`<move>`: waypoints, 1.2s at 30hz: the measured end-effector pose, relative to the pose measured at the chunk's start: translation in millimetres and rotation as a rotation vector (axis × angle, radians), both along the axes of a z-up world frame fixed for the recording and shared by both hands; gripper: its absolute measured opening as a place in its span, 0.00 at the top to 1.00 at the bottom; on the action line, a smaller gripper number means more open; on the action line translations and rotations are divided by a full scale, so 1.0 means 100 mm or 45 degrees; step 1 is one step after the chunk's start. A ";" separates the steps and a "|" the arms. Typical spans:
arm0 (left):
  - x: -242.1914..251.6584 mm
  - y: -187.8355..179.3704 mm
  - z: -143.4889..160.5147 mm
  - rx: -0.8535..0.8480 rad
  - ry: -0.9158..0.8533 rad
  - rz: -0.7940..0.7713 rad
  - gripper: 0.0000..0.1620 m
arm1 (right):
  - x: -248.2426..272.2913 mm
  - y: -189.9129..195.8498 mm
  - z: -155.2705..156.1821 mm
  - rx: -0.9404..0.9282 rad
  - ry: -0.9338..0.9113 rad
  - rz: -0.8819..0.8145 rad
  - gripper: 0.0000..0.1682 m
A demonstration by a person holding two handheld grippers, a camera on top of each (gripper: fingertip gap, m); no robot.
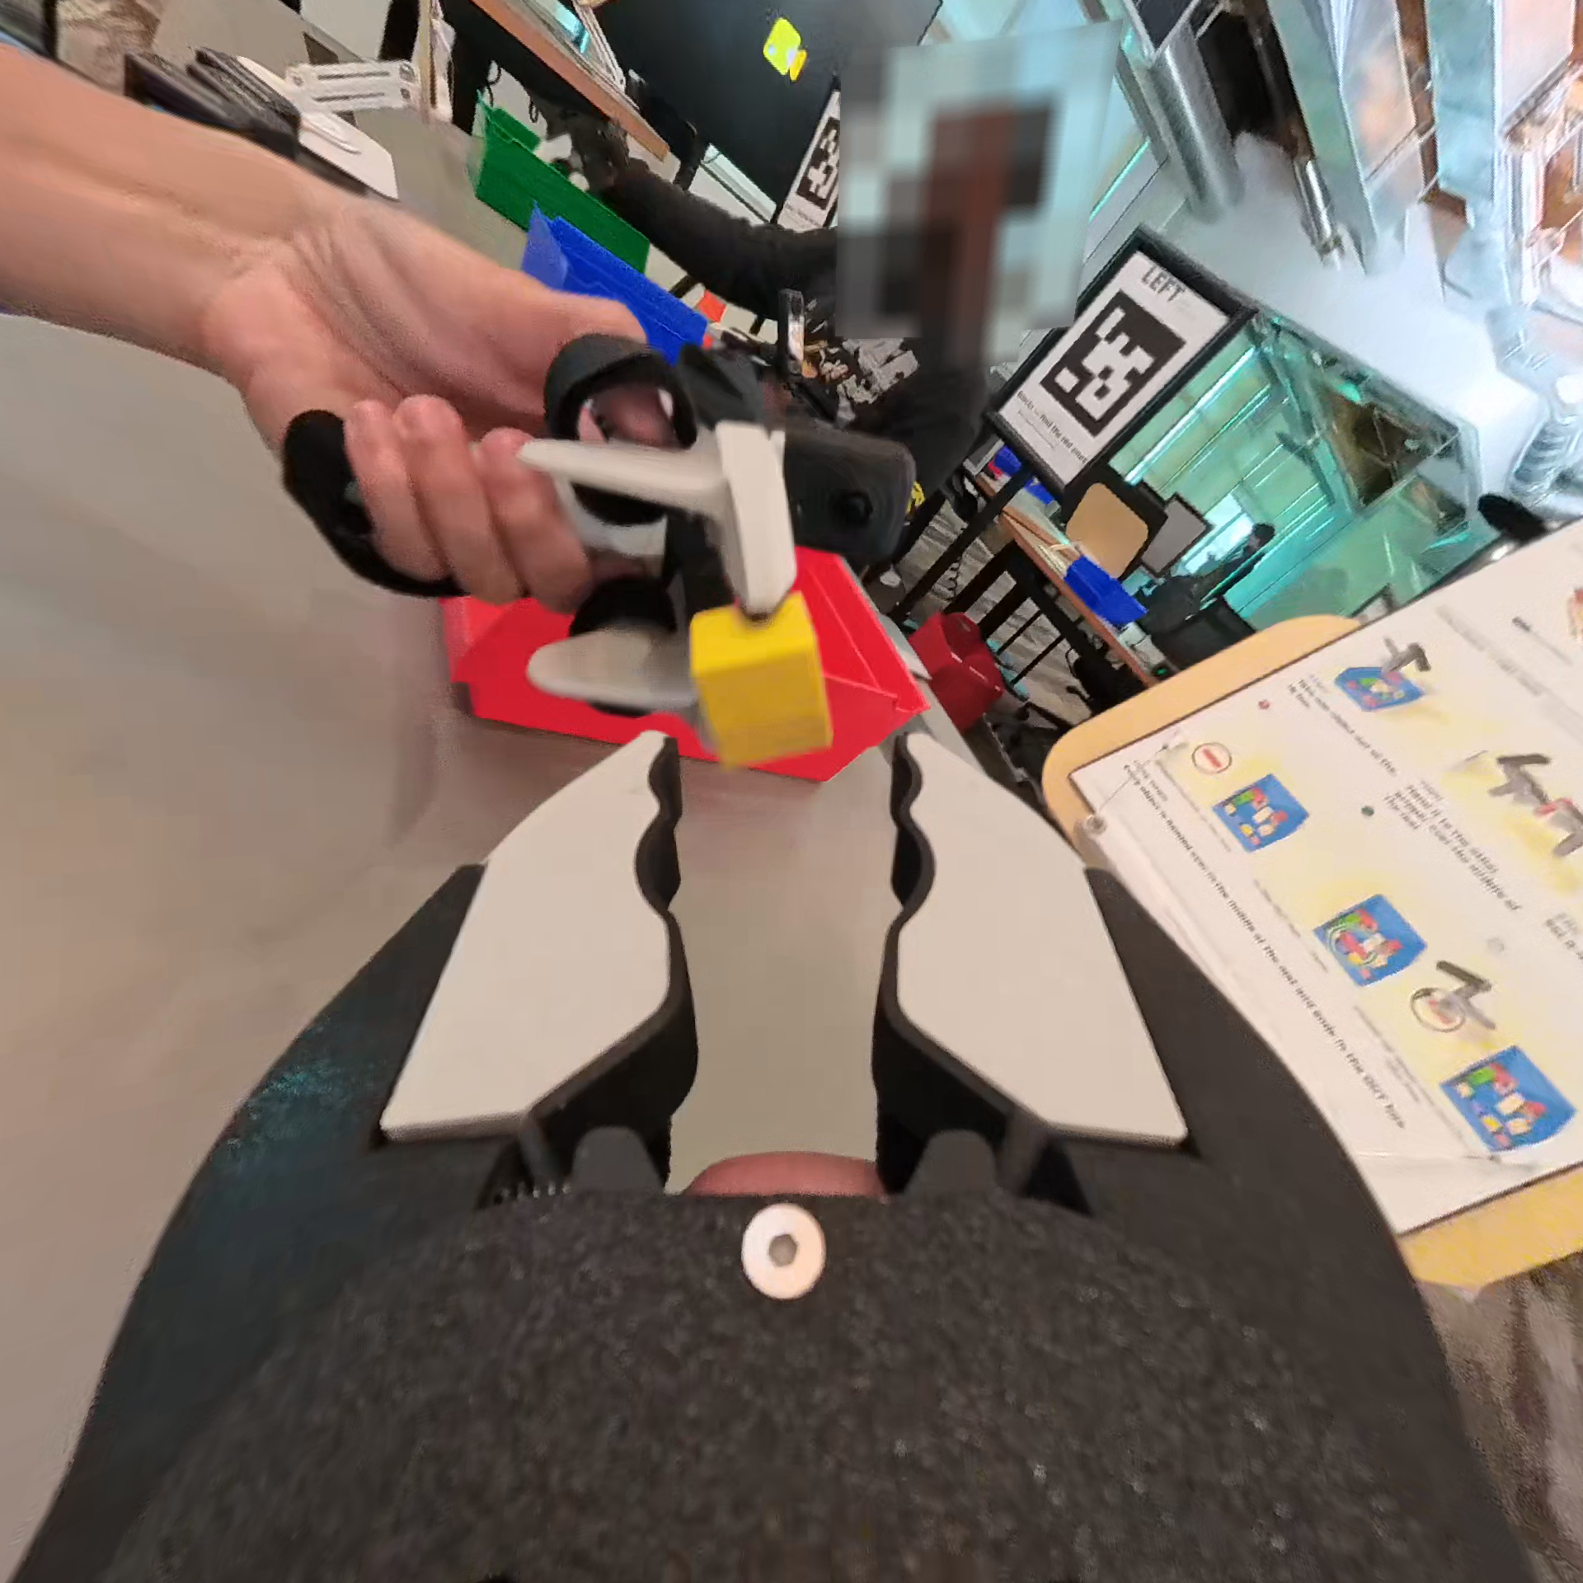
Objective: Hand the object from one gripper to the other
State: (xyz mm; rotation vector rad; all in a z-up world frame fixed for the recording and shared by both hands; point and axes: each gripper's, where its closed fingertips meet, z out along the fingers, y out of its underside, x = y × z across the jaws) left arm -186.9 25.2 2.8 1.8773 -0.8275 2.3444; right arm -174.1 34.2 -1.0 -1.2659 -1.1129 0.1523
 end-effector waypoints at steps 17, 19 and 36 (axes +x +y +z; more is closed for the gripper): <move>-0.70 -0.86 -1.00 0.744 0.356 0.689 0.67 | 2.68 -0.11 1.26 0.028 0.461 -0.604 0.84; -0.83 -0.87 -1.13 0.788 0.407 0.800 0.67 | 3.13 0.18 1.15 -0.124 0.465 -0.787 0.85; -0.91 -0.79 -1.09 0.667 0.343 0.782 0.68 | 4.54 1.40 -1.69 -1.534 -0.711 -1.501 0.84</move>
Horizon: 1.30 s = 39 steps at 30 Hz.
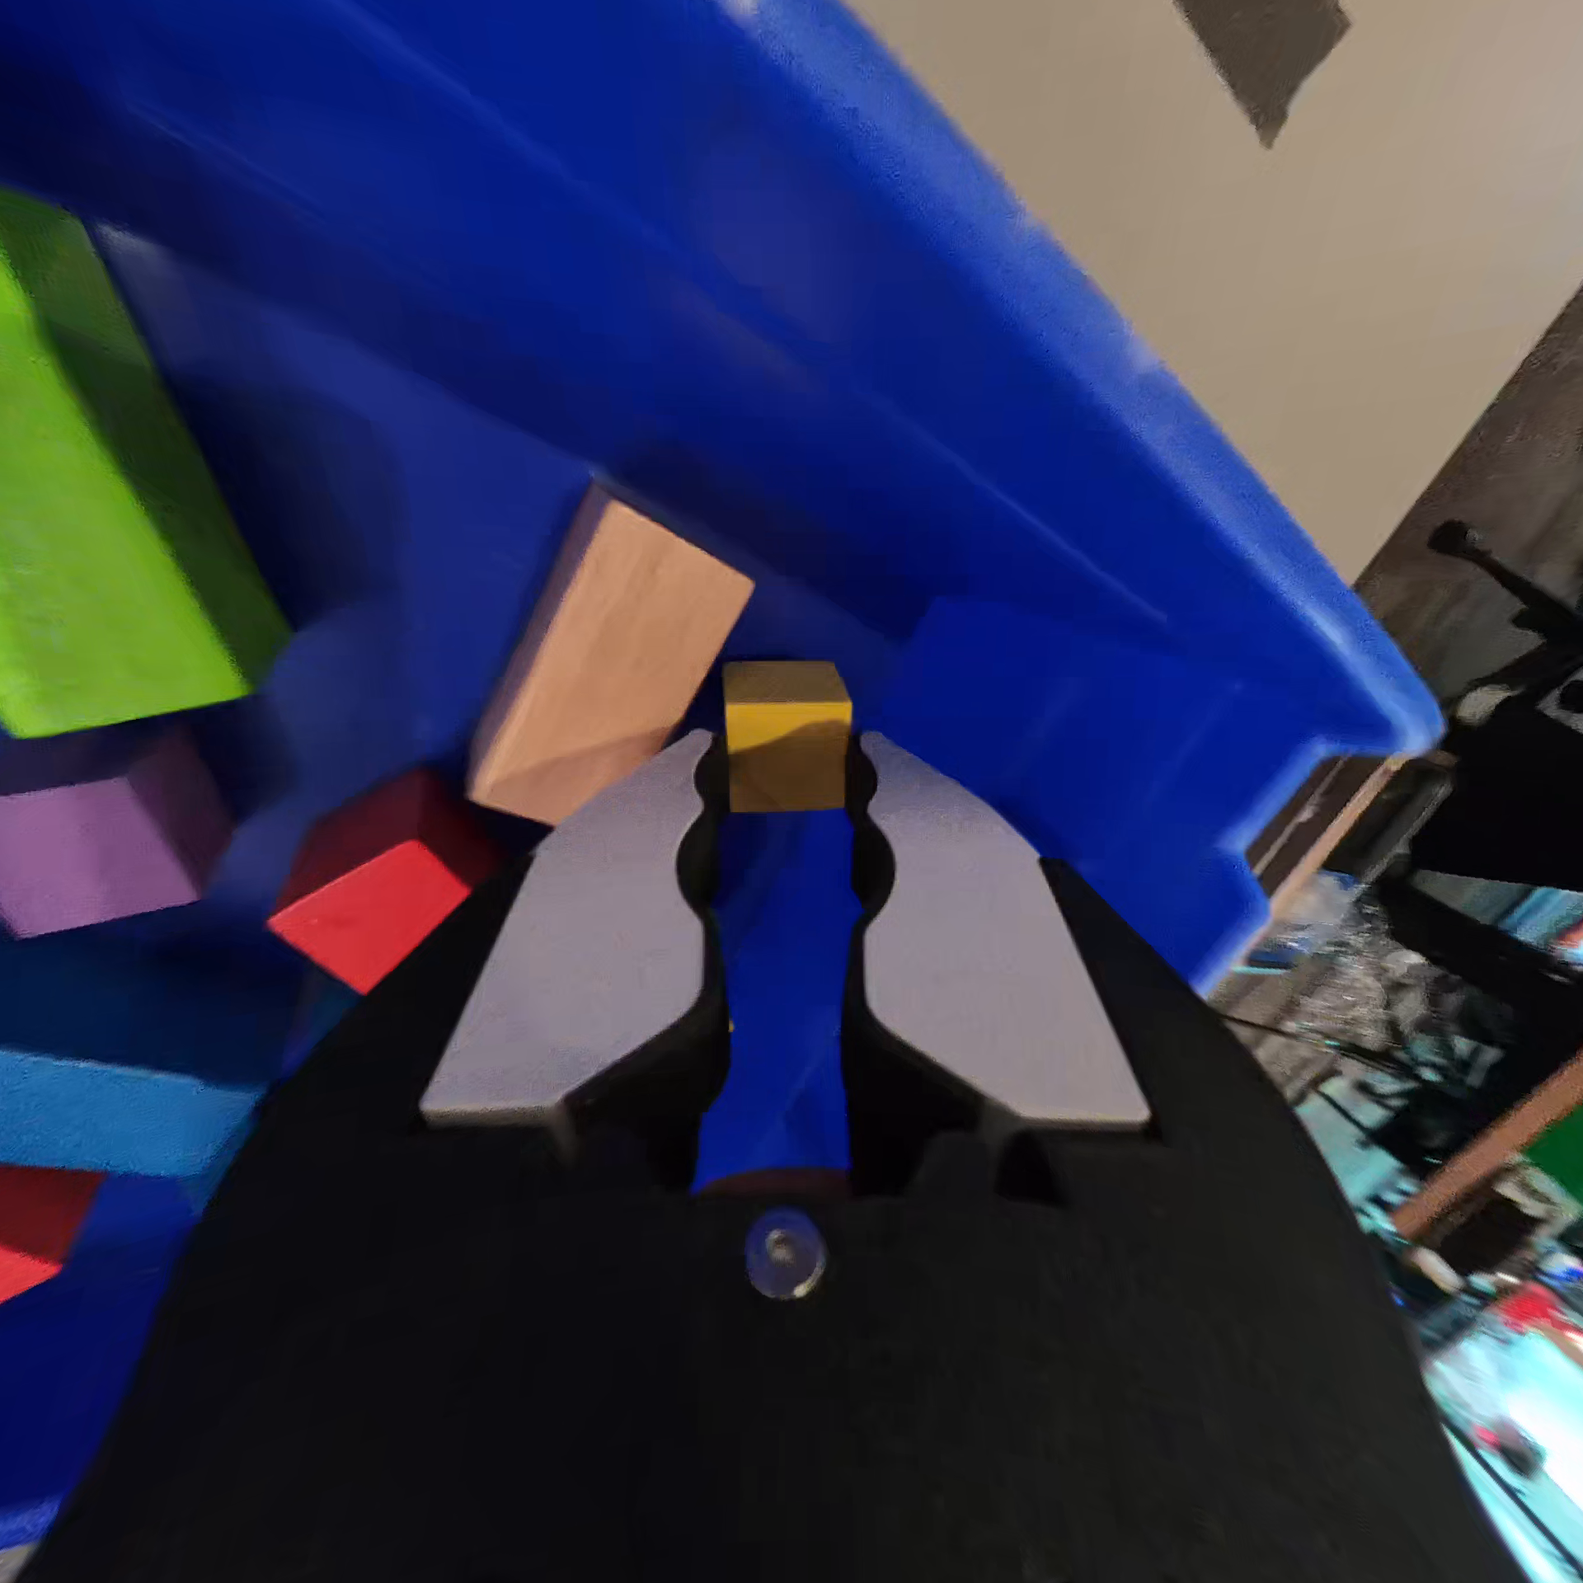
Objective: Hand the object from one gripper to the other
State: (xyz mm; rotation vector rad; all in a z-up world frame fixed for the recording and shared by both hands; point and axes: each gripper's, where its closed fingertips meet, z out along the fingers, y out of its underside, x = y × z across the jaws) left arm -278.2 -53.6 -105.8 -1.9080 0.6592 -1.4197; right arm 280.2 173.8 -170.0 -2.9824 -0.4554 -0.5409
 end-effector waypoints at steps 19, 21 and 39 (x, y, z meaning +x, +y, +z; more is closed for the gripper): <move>-0.01 -0.02 -0.18 0.227 0.297 0.028 0.63 | -2.06 -1.72 1.30 1.030 0.727 0.401 0.75; -0.03 -0.03 -0.15 0.223 0.282 0.005 0.72 | -2.48 -2.10 0.85 0.912 0.900 0.399 0.74; -1.23 2.48 -0.26 0.031 1.259 0.599 0.58 | -3.23 -2.58 0.64 1.354 1.237 0.502 0.68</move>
